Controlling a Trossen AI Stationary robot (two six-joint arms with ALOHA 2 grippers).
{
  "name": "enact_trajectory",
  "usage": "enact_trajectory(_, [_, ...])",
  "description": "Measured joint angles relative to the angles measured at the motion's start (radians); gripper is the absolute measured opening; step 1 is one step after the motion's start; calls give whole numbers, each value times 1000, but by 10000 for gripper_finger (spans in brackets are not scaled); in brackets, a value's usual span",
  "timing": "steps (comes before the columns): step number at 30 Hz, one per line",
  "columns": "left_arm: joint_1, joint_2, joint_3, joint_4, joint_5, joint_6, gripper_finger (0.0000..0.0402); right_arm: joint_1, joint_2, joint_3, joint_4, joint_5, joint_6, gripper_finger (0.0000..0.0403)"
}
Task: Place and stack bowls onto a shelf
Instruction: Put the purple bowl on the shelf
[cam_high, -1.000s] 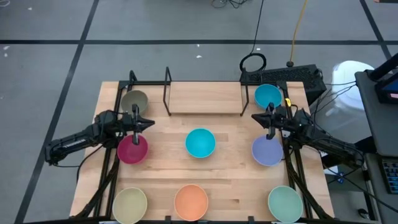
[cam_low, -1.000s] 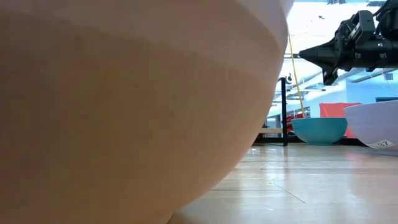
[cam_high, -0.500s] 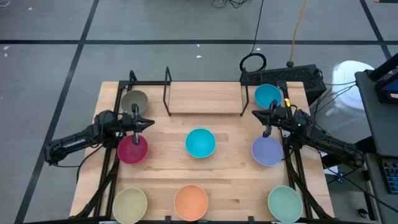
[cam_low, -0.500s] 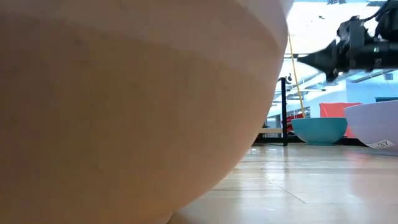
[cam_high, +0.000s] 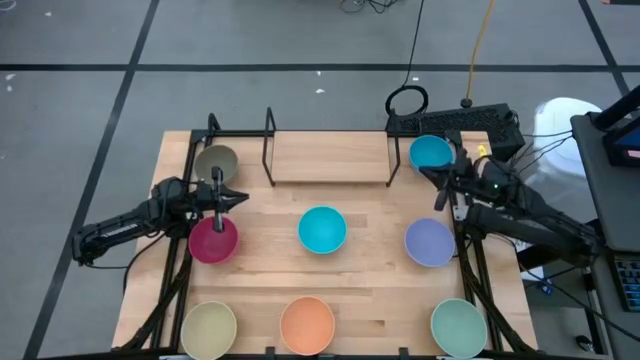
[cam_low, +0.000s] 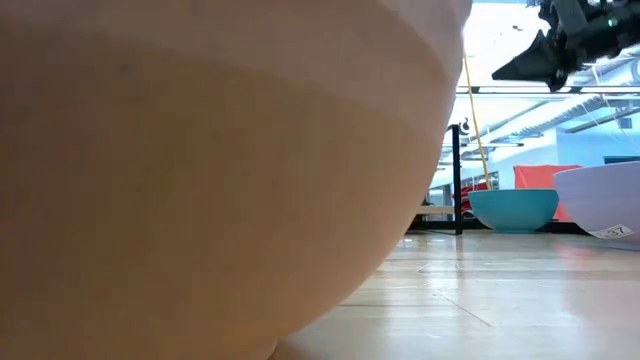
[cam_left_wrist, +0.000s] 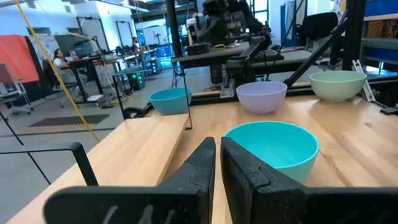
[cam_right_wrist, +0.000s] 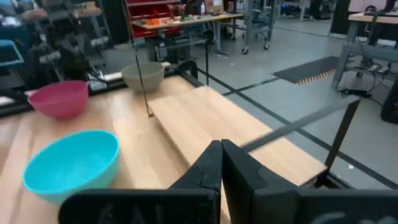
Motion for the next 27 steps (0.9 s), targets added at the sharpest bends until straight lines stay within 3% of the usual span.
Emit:
enact_trajectory(17, [0,0,0,1,1,-42,33,0,51,75,7,-5,-98,1])
enact_trajectory(22, [0,0,0,2,1,-60,33,0,51,75,15,-3,-24,1])
enact_trajectory(27, [0,0,0,2,1,-60,33,0,51,75,15,4,-24,29])
